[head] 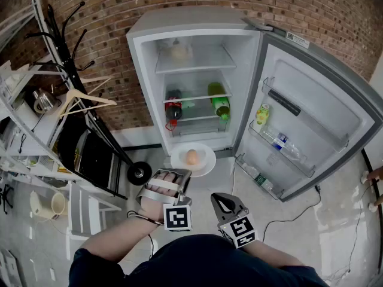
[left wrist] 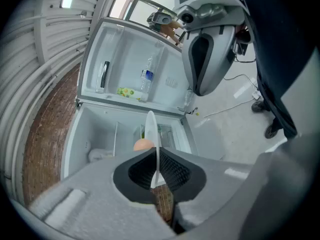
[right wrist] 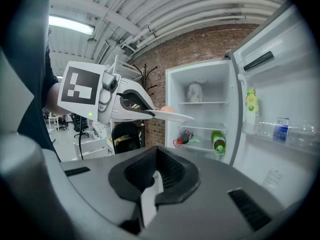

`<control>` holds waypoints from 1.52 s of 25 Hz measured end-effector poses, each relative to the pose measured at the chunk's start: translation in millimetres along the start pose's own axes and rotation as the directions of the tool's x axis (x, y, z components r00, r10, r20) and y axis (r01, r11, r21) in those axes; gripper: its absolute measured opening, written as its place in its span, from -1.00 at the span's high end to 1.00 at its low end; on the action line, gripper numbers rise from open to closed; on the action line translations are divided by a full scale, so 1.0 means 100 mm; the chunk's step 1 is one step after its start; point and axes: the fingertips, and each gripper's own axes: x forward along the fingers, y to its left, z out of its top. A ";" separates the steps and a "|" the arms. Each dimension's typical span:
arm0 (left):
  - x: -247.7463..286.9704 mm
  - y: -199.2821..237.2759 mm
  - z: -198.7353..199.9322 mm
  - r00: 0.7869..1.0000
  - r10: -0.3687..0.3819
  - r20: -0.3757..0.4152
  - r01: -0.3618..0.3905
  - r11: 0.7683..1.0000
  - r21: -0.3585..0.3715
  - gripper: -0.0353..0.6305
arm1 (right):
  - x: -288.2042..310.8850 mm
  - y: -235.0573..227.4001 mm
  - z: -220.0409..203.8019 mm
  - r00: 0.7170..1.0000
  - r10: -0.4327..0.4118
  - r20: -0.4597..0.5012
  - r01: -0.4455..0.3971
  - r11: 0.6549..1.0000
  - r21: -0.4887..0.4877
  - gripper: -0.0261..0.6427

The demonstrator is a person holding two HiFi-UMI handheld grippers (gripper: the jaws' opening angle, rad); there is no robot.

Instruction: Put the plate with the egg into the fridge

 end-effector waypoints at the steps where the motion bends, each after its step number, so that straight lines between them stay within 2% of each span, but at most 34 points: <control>1: 0.00 -0.05 0.00 1.000 -0.030 -0.002 0.030 1.000 -0.004 0.85 | 0.00 0.00 0.00 1.000 0.001 0.002 -0.001 1.000 0.001 0.89; 4: 0.01 -0.12 0.01 0.997 -0.072 -0.001 0.072 0.997 -0.017 0.85 | 0.01 0.00 0.01 1.000 0.005 0.006 -0.005 1.000 0.002 0.89; 15: 0.06 -0.08 0.04 0.998 -0.057 -0.021 0.057 0.998 -0.022 0.85 | -0.01 -0.01 0.02 0.999 0.035 0.023 -0.035 0.999 -0.001 0.89; 24: 0.28 -0.06 0.03 0.993 -0.083 -0.087 0.081 0.996 -0.031 0.85 | -0.09 -0.25 -0.06 0.996 0.082 0.023 -0.082 0.997 0.001 0.89; 27: 0.38 0.05 0.02 0.991 -0.056 -0.119 0.053 0.998 -0.029 0.85 | -0.08 -0.32 -0.11 0.994 0.108 0.023 -0.108 0.994 -0.001 0.89; 31: 0.50 0.32 0.00 0.989 0.043 -0.143 -0.048 0.998 -0.030 0.85 | -0.07 -0.41 -0.14 0.992 0.127 0.018 -0.127 0.992 -0.006 0.89; 33: 0.55 0.44 -0.03 0.987 0.070 -0.146 -0.075 0.997 -0.023 0.85 | -0.04 -0.48 -0.14 0.992 0.123 0.018 -0.123 0.992 -0.004 0.89; 35: 0.64 0.52 -0.08 0.987 0.073 -0.147 -0.076 0.997 -0.021 0.85 | 0.02 -0.56 -0.14 0.993 0.115 0.015 -0.115 0.993 -0.002 0.89; 38: 0.82 0.52 -0.18 0.990 0.029 -0.139 -0.035 0.999 -0.040 0.85 | 0.15 -0.65 -0.12 0.995 0.104 0.004 -0.104 0.995 0.000 0.89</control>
